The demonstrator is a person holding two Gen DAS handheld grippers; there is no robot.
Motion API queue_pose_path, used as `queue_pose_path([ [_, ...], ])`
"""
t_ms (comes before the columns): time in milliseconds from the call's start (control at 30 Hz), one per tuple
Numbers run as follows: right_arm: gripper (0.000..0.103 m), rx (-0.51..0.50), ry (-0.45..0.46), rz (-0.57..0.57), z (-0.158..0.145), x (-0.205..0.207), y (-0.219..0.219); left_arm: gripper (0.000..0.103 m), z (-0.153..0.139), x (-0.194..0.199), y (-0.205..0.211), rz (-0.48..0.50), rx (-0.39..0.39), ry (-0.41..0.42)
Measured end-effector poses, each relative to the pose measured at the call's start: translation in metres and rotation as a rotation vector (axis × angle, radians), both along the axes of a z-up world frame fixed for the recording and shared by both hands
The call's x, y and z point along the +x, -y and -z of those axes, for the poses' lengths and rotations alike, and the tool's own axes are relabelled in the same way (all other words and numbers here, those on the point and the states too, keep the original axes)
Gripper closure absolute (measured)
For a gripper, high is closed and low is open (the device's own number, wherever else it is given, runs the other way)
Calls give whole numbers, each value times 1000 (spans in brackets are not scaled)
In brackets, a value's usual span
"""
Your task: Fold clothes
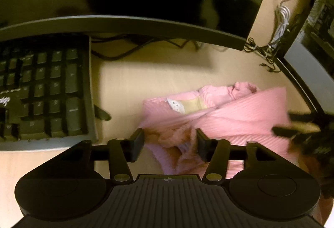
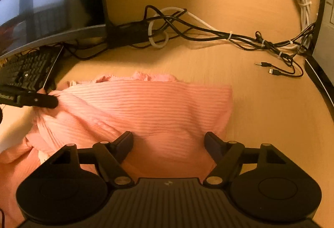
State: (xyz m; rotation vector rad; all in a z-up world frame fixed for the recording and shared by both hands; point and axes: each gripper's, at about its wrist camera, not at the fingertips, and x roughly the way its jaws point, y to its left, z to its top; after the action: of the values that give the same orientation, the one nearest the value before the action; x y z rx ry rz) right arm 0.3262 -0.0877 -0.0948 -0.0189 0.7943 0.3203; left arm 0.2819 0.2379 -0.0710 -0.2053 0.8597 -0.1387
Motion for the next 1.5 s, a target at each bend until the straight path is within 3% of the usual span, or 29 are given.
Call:
queue_pose_path([
  [100, 27, 34, 25, 21, -16, -4, 13, 31, -9, -7, -6, -7, -10, -1],
  [167, 27, 53, 49, 10, -28, -15, 29, 29, -14, -11, -13, -22, -57, -20],
  [267, 20, 39, 49, -14, -36, -37, 54, 25, -25, -29, -21, -17, -107, -49],
  [367, 20, 9, 25, -8, -30, -61, 71, 21, -31, -61, -21, 50, -93, -71],
  [467, 20, 43, 31, 14, -26, -77, 81, 18, -26, -91, -11, 104, -82, -100],
  [533, 25, 76, 50, 27, -27, -78, 81, 17, -21, -98, 1, 117, -59, -93],
  [600, 38, 117, 67, 28, -29, -70, 75, 17, -21, -91, 13, 115, -46, -60],
  [700, 44, 190, 55, 8, -25, -55, 56, 20, -20, -68, 24, 85, -79, -36],
  [767, 46, 206, 19, -16, -14, -48, 41, 34, -17, -53, 30, 56, -93, -44],
  [867, 49, 135, -23, -22, 6, -36, 22, 49, -6, -40, 37, 27, -89, -84],
  [1133, 49, 14, 18, 29, 9, 13, 15, 52, 2, 10, 48, 59, -80, -52],
  [1267, 48, 64, 23, 84, -3, 7, 29, 51, -8, 18, 43, 57, -93, -7],
  [1300, 44, 85, 39, 84, -7, -3, 35, 49, -14, 14, 38, 56, -106, 5],
  [1367, 36, 105, 73, 81, -12, -25, 48, 25, -24, -13, 25, 66, -87, 33],
  [1433, 35, 112, 93, 79, -14, -52, 60, 18, -34, -45, 10, 78, -55, 62],
  [1500, 35, 125, 97, 74, -14, -78, 73, 18, -32, -77, -2, 67, -6, 37],
])
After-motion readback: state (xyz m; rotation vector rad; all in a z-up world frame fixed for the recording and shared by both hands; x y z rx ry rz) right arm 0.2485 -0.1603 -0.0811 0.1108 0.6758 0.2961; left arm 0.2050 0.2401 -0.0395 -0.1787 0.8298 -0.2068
